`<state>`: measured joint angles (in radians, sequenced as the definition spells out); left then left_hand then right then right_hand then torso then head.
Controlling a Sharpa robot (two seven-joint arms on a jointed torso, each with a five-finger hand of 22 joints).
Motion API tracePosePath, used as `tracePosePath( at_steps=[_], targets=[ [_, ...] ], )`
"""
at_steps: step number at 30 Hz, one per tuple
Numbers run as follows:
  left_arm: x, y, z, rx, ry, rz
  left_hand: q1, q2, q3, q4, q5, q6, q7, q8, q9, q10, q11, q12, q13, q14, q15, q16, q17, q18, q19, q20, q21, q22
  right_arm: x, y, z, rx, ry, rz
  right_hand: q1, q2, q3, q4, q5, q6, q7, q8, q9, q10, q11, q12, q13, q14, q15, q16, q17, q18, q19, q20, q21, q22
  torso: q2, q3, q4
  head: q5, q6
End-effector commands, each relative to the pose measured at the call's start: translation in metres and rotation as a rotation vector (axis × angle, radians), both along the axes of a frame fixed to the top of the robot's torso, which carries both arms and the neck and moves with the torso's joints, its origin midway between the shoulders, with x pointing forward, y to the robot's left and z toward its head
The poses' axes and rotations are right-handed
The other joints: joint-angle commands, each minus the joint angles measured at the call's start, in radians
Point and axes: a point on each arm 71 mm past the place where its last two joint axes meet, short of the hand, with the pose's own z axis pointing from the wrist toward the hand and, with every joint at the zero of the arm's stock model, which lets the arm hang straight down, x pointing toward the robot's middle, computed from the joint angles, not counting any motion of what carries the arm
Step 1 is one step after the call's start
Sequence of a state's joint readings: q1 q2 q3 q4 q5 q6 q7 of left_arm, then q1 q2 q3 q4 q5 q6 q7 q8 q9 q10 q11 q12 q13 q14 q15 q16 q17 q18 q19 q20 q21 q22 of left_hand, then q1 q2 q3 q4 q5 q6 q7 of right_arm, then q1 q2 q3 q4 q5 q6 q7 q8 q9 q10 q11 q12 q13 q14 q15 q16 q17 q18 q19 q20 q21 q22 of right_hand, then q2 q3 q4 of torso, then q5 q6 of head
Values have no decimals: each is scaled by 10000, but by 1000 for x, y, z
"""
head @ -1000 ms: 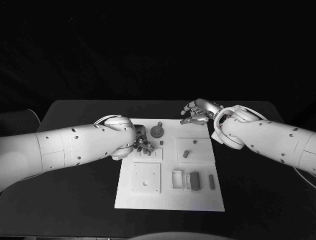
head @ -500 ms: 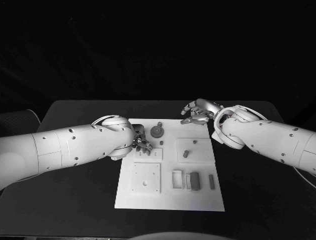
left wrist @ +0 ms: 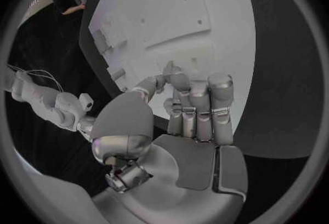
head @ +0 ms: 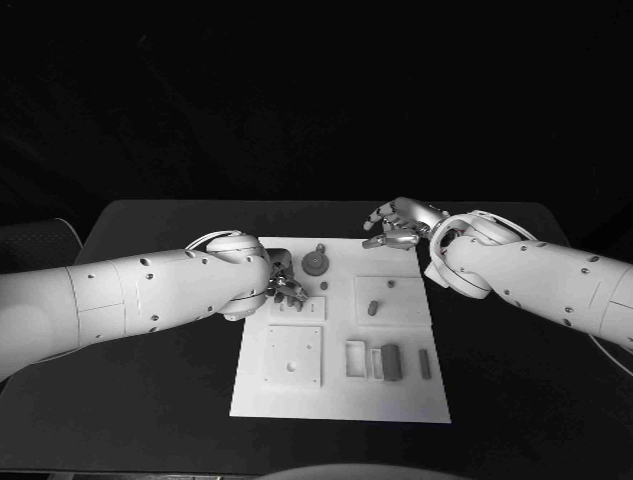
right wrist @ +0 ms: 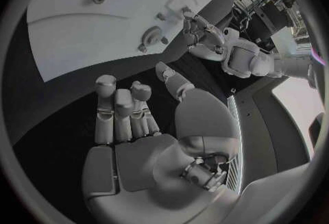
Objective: Assemble the parts on the task board
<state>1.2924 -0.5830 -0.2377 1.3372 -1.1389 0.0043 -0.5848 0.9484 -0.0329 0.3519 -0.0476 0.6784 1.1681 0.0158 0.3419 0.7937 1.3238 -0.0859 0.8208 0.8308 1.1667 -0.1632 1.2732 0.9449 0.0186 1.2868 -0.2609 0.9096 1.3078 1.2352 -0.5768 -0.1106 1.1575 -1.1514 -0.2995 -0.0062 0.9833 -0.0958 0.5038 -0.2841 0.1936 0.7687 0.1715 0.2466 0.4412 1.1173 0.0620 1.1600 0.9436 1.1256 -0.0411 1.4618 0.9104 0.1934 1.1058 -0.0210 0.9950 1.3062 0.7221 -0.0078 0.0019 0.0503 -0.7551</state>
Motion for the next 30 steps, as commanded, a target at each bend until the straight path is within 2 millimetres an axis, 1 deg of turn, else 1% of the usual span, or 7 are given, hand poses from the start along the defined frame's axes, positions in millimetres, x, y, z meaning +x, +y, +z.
tracePosePath(
  at_steps=[1,10,15,22,24,26,30],
  targets=[
    [-1,-4,1,-71,-131,-159,66,2,2452,-2403,48,53,-10,48,-9,7,-85,37,-16,26,-263,68,-14,741,73,-111,40,188,-1,1,0,-8,89,118,-47,23,-11,74,48,-23,64,46,-17,-69,9,45,-11,-43,-30,-21,-10,684,20,-44,-51,10,3,-2,-1,3,-7],
    [-1,-5,2,92,-456,-344,69,-5,2454,-2405,52,49,-11,58,-11,7,-87,41,-22,29,-265,70,-22,742,76,-112,44,187,-1,0,0,-3,97,106,-71,25,-15,88,49,-21,63,49,-18,-70,9,47,-15,-44,-31,-20,-13,684,21,-42,-53,10,3,-9,-4,11,1],
    [-2,-5,2,156,-478,-441,75,-11,2456,-2407,54,46,-12,65,-12,8,-88,43,-27,31,-267,72,-28,743,78,-113,46,185,-1,0,-1,8,118,104,-81,25,-15,95,49,-21,63,49,-19,-70,9,48,-17,-44,-31,-20,-14,684,21,-42,-53,10,3,-4,-1,16,-7],
    [-3,-7,1,237,-480,-566,81,-16,2459,-2408,54,41,-13,73,-15,8,-88,45,-33,33,-269,73,-36,745,78,-114,49,184,-1,0,-1,3,135,109,-109,36,-13,116,54,-22,63,51,-22,-72,8,50,-23,-45,-31,-19,-17,684,22,-41,-57,10,3,-13,0,33,-14],
    [-4,-7,0,264,-476,-590,82,-17,2459,-2408,54,41,-13,74,-15,8,-88,45,-33,33,-269,73,-37,745,79,-114,49,184,-1,0,-1,0,137,101,-109,37,-13,117,54,-22,63,51,-22,-72,8,51,-23,-45,-31,-19,-17,684,22,-41,-57,10,1,-7,-2,33,-15],
    [-4,-6,0,274,-469,-583,83,-19,2459,-2408,54,40,-13,75,-15,8,-89,46,-35,33,-269,74,-39,745,79,-114,50,183,-1,0,-1,-4,146,102,-112,36,-13,118,54,-22,63,51,-22,-72,8,51,-24,-45,-31,-19,-17,684,22,-41,-57,10,0,-11,-3,39,-23],
    [-4,-6,0,315,-524,-618,85,-21,2460,-2407,53,38,-13,79,-16,8,-89,47,-37,34,-270,74,-42,745,80,-115,51,183,-1,0,-1,-2,150,109,-118,34,-14,122,54,-22,63,51,-23,-72,8,52,-25,-46,-31,-19,-18,684,22,-40,-58,10,1,-7,-2,33,-33]
  ],
)
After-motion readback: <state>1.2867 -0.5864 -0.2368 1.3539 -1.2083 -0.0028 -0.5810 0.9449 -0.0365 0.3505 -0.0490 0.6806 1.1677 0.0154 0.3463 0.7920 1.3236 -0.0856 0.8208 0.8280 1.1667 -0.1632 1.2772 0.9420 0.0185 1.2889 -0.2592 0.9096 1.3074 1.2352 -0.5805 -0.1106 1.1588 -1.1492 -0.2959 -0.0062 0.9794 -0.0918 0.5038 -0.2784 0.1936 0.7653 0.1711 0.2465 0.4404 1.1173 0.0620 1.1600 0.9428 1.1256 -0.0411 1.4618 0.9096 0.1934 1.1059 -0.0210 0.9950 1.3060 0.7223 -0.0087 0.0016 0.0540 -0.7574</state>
